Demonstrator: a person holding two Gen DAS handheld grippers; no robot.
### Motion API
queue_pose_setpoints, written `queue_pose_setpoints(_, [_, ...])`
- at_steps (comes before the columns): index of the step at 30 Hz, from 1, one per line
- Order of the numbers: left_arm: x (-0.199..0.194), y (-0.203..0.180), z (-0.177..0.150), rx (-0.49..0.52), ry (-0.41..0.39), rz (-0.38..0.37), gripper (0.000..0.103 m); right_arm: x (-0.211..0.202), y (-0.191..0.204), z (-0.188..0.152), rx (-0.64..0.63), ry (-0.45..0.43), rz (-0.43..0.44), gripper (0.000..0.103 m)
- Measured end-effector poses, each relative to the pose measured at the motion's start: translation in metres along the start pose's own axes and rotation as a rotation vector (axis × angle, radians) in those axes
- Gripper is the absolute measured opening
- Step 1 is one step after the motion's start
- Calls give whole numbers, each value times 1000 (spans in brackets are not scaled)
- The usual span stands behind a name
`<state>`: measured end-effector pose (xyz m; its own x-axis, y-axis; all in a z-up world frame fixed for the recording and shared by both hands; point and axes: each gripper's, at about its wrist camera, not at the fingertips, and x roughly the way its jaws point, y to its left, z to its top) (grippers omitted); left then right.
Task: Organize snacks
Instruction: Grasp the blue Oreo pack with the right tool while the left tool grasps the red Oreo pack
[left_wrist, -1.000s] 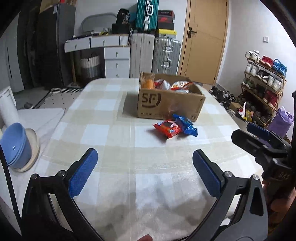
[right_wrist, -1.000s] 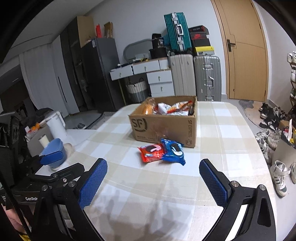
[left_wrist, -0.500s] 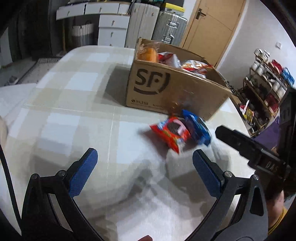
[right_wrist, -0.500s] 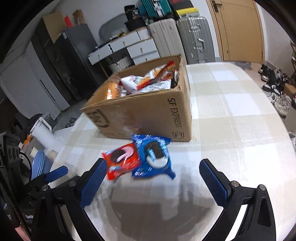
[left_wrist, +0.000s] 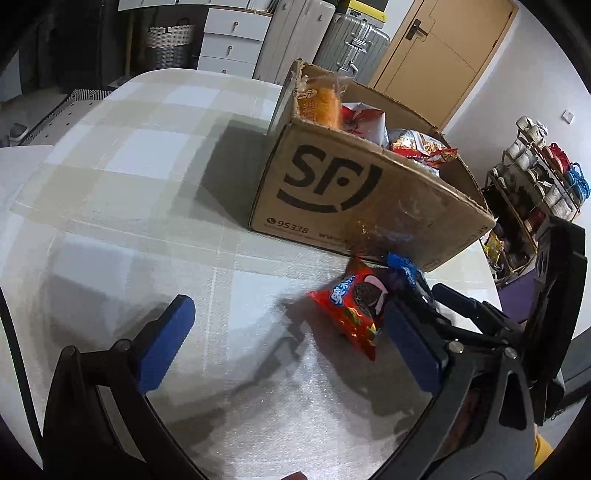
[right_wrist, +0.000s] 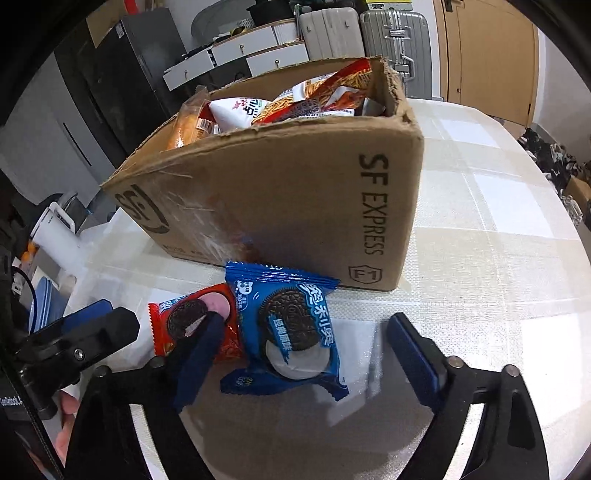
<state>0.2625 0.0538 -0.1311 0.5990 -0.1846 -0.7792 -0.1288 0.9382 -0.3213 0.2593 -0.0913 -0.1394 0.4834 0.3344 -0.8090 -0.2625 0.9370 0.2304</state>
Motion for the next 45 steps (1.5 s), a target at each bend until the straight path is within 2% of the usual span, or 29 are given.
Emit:
queue_pose_setpoints(5, [5,3,-2,-13,8,3,103,-3,3,-1,2,10,77,53])
queue_pose_setpoints(9, [2,2,-7,-21,-2,14,102,-4,3,-3,22,12,117,45])
queue_pose_setpoints(20, [-11,3,-14,-8,-26,7,102,-26,-6,-15,13,-17,124,45])
queue_pose_setpoints(30, [8,-31,-18,-12,20,-20,103,-48,-23,-31,40,-6,95,45])
queue_pose_setpoints(34, [24,-41,-19,-26,51,8,102,-52,-26,-35,42,-11,89,45])
queue_pose_setpoints(36, [25,-49,-19,-15,22,43,102,-52,-27,-37,44,-14,86,45])
queue_pose_setpoints(38, [29,-54,-19,-19,33,44,102,-52,-29,-37,52,-14,90,45])
queue_pose_setpoints(42, [35,-71,-26,81,22,172,102,-53,-28,-37,48,-19,95,45])
queue_pose_setpoints(45, [33,-73,-28,104,11,212,94,-51,-26,-41,35,-5,91,45])
